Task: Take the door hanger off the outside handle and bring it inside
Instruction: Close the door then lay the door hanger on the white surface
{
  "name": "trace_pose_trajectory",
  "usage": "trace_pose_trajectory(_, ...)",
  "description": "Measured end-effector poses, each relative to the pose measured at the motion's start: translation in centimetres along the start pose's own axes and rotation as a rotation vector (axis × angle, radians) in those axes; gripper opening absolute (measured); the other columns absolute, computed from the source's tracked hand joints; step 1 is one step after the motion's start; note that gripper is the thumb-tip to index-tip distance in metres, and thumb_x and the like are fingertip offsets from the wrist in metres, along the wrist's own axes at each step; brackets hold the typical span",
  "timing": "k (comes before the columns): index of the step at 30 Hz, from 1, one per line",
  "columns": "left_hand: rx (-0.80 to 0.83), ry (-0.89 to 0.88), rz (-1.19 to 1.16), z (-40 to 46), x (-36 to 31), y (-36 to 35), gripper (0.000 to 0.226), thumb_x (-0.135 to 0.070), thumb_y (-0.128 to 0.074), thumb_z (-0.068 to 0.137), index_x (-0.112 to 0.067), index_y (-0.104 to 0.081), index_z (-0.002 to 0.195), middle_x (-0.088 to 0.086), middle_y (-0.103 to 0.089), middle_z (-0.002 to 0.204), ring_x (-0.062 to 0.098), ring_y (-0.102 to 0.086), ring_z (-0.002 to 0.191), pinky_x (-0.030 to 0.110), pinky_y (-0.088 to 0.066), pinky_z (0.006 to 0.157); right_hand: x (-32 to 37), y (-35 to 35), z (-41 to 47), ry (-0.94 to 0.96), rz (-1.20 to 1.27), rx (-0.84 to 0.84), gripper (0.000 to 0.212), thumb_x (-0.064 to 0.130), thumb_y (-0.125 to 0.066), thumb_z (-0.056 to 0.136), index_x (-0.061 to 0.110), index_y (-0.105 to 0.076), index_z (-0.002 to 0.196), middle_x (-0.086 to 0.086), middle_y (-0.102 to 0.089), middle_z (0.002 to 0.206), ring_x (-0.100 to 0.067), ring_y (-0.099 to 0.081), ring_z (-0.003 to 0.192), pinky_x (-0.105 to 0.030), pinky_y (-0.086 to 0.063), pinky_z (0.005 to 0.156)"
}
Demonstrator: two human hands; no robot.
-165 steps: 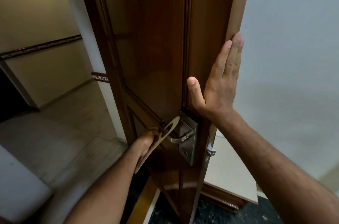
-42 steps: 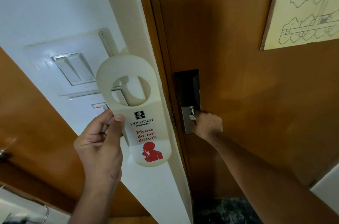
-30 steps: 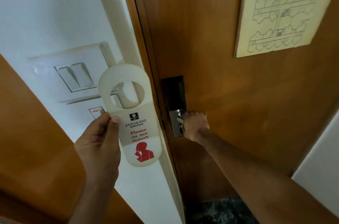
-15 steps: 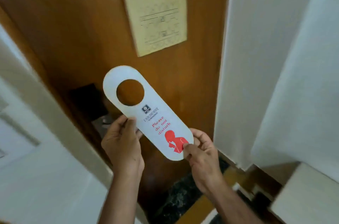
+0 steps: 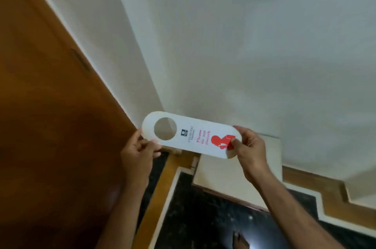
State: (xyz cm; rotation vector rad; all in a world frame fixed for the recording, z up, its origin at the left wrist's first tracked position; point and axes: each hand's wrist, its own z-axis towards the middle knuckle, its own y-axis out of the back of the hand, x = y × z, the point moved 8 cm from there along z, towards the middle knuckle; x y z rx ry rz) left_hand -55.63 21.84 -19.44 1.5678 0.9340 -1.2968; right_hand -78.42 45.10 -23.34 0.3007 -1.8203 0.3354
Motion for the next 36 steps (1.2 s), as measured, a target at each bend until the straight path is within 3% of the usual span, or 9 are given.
trace_pose_trajectory(3, -0.007, 0.148, -0.051, -0.9, 5.6, -7.7, 0.063, 0.004, -0.072, 0.085, -0.017, -0.054, 0.142, 0.006, -0.078, 0.099, 0.017, -0.078, 0.081, 0.022, -0.062, 0.064, -4.0, 6.7, 4.3, -0.086, -0.023, -0.207, 0.014, 0.001, -0.068, 0.089, 0.015, -0.069, 0.092, -0.016, -0.076, 0.093, -0.028, -0.075, 0.081, -0.041, -0.062, 0.072)
trace_pose_trajectory(6, 0.037, 0.251, -0.021, -1.7, 12.0, -13.9, 0.059, 0.006, -0.067, 0.090, -0.015, -0.052, 0.143, 0.009, -0.075, 0.110, 0.013, -0.078, 0.084, 0.020, -0.061, 0.066, -8.9, 11.4, 7.6, -0.165, -0.138, -0.321, 0.015, 0.004, -0.070, 0.087, 0.019, -0.070, 0.088, -0.011, -0.076, 0.091, -0.026, -0.073, 0.082, -0.042, -0.061, 0.075)
trace_pose_trajectory(11, 0.111, 0.413, 0.194, -0.4, 24.6, -21.0, 0.054, 0.004, -0.066, 0.092, -0.019, -0.057, 0.140, 0.003, -0.071, 0.111, 0.019, -0.078, 0.082, 0.024, -0.062, 0.066, -19.8, 16.6, 12.4, -0.308, -0.341, -0.385, 0.025, 0.002, -0.064, 0.088, 0.023, -0.076, 0.097, 0.012, -0.074, 0.082, -0.001, -0.066, 0.066, -0.005, -0.043, 0.044)
trace_pose_trajectory(17, 0.278, 0.578, 0.525, 2.0, 37.8, -25.7, 0.057, 0.001, -0.065, 0.087, -0.018, -0.056, 0.139, -0.002, -0.066, 0.095, 0.023, -0.068, 0.090, 0.044, -0.062, 0.080, -31.4, 19.1, 16.4, -0.454, -0.605, -0.373, 0.027, 0.009, -0.065, 0.093, 0.014, -0.070, 0.119, -0.007, -0.077, 0.104, -0.012, -0.064, 0.070, -0.009, -0.043, 0.046)
trace_pose_trajectory(22, 0.408, 0.763, 0.653, 3.1, 43.9, -27.6, 0.059, 0.002, -0.071, 0.088, -0.015, -0.054, 0.142, 0.011, -0.061, 0.127, 0.028, -0.062, 0.110, 0.039, -0.060, 0.085, -37.0, 19.4, 18.1, -0.537, -0.772, -0.340, 0.029, 0.005, -0.065, 0.090, 0.011, -0.070, 0.118, -0.010, -0.076, 0.103, -0.017, -0.066, 0.075, -0.020, -0.050, 0.056)
trace_pose_trajectory(25, 0.454, 0.752, 0.693, 3.6, 45.4, -28.0, 0.055, -0.001, -0.070, 0.089, -0.012, -0.054, 0.141, 0.007, -0.059, 0.116, 0.025, -0.061, 0.105, 0.036, -0.059, 0.087, -38.3, 19.6, 18.7, -0.538, -0.854, -0.334, 0.025, 0.004, -0.063, 0.090, 0.010, -0.071, 0.113, -0.010, -0.075, 0.098, -0.018, -0.064, 0.073, -0.022, -0.050, 0.053)
trace_pose_trajectory(29, 0.526, 0.613, 0.845, 4.5, 45.8, -28.3, 0.046, -0.011, -0.070, 0.090, -0.011, -0.060, 0.135, 0.010, -0.067, 0.123, 0.029, -0.063, 0.109, 0.043, -0.059, 0.093, -39.5, 19.5, 19.0, -0.534, -0.983, -0.300, 0.018, 0.003, -0.061, 0.089, 0.004, -0.069, 0.105, -0.014, -0.072, 0.097, -0.024, -0.065, 0.079, -0.033, -0.057, 0.068)
trace_pose_trajectory(33, 0.730, 0.432, 1.079, 4.9, 43.8, -29.7, 0.039, -0.027, -0.064, 0.095, -0.005, -0.061, 0.127, 0.015, -0.067, 0.121, 0.028, -0.061, 0.099, 0.036, -0.053, 0.078, -38.6, 19.3, 18.9, -0.511, -1.017, -0.300, 0.016, 0.010, -0.061, 0.093, 0.003, -0.064, 0.107, -0.015, -0.069, 0.102, -0.027, -0.065, 0.084, -0.038, -0.059, 0.076)
trace_pose_trajectory(36, 0.735, 0.296, 1.205, 5.0, 40.7, -29.8, 0.049, -0.033, -0.058, 0.099, -0.002, -0.050, 0.136, 0.019, -0.061, 0.129, 0.033, -0.060, 0.111, 0.034, -0.047, 0.075, -35.8, 18.3, 18.4, -0.344, -1.059, -0.326, 0.029, 0.025, -0.054, 0.100, 0.005, -0.057, 0.121, -0.015, -0.064, 0.114, -0.030, -0.062, 0.102, -0.046, -0.057, 0.090)
